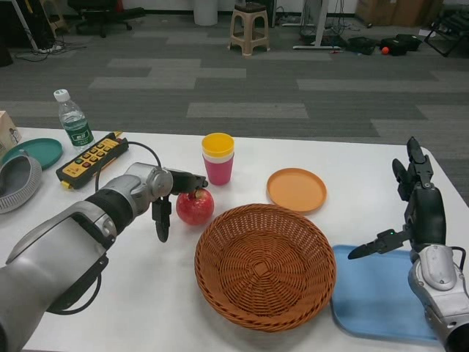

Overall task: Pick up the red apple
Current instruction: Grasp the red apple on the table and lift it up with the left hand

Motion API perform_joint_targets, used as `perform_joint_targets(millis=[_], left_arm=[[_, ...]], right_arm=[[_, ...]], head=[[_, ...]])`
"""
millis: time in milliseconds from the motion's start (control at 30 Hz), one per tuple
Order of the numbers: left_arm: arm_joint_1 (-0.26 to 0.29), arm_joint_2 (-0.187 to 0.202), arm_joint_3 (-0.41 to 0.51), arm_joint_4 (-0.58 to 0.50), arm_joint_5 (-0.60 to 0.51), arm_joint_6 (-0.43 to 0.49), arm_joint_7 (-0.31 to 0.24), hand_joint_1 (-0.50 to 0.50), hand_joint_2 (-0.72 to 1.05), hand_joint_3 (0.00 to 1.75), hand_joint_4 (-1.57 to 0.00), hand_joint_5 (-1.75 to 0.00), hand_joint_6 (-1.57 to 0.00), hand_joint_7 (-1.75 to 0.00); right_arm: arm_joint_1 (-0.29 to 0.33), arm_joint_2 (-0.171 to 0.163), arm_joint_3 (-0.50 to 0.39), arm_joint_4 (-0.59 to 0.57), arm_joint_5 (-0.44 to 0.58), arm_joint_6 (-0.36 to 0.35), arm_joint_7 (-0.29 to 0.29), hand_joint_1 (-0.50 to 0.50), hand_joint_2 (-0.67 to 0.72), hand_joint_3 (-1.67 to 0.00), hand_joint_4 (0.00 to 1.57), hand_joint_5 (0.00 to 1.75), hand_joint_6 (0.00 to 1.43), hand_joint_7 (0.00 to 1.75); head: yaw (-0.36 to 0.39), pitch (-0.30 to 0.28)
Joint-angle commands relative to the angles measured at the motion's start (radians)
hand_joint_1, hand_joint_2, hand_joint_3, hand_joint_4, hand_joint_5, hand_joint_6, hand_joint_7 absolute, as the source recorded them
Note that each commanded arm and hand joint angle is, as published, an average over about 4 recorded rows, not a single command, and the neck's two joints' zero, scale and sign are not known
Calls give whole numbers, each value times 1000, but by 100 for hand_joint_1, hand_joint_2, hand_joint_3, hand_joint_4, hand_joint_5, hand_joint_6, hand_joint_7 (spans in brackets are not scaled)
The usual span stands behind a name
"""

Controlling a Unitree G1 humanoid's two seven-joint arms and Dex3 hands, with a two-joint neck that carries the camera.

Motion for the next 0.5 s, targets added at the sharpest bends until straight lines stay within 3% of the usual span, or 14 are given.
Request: perform_joint_targets(millis=[33,500], left_arm=[[-26,-13,0,34,42,1,7,-50,25,0,0,-113,0,-28],[-22,-74,15,46,91,24,93,-50,25,0,0,-113,0,-28]], right_arm=[[-8,10,-8,6,4,-3,-1,-33,41,-2,20,0,0,0],[-1,16,-11,6,4,-3,-1,-33,41,0,20,0,0,0]], head=[[0,1],[1,-4]])
